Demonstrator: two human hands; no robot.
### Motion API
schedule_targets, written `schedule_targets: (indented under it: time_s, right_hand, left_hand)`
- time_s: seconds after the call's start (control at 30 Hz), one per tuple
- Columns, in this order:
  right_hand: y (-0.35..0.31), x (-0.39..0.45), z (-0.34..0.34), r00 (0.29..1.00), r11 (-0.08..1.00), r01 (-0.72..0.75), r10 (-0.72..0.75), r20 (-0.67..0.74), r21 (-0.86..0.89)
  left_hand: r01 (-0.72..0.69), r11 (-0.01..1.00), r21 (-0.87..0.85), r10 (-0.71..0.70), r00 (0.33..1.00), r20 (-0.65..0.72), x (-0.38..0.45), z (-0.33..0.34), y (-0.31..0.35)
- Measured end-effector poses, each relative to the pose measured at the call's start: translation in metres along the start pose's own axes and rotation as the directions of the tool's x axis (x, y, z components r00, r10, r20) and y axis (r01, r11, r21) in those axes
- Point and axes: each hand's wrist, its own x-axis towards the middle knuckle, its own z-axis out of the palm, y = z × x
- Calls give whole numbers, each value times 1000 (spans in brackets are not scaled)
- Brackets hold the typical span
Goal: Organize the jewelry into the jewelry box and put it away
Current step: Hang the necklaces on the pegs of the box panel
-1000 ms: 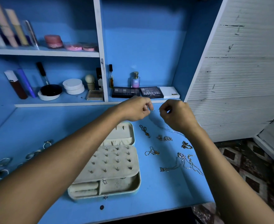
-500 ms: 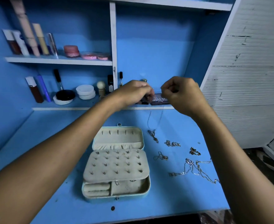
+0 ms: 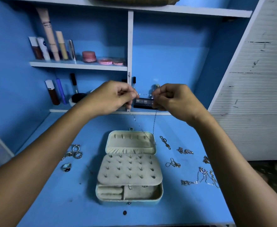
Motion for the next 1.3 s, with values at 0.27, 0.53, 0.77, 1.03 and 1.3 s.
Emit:
schedule_targets:
  time_s: [0.27, 0.53, 0.77, 1.03, 1.3]
  right_hand:
    - [9, -6, 33, 969, 994, -64, 82, 235, -84]
    - [28, 1, 62, 958, 953, 46, 42, 283, -300]
    - [42, 12, 85, 980, 886, 1, 92, 177, -464]
    - [51, 22, 107, 977, 781, -58, 172, 125, -622]
    - [52, 28, 123, 973, 719, -90, 210, 92, -689]
  left_hand:
    - [24, 998, 63, -22, 999, -35, -40, 8, -31]
    - [100, 993, 59, -93, 989, -113, -51, 13, -53]
    - [79, 969, 235, -35, 981, -189, -57, 27, -74]
    - [15, 819, 573, 28, 997, -67, -54, 35, -89]
    - [56, 589, 806, -170, 984, 56, -43, 38, -84]
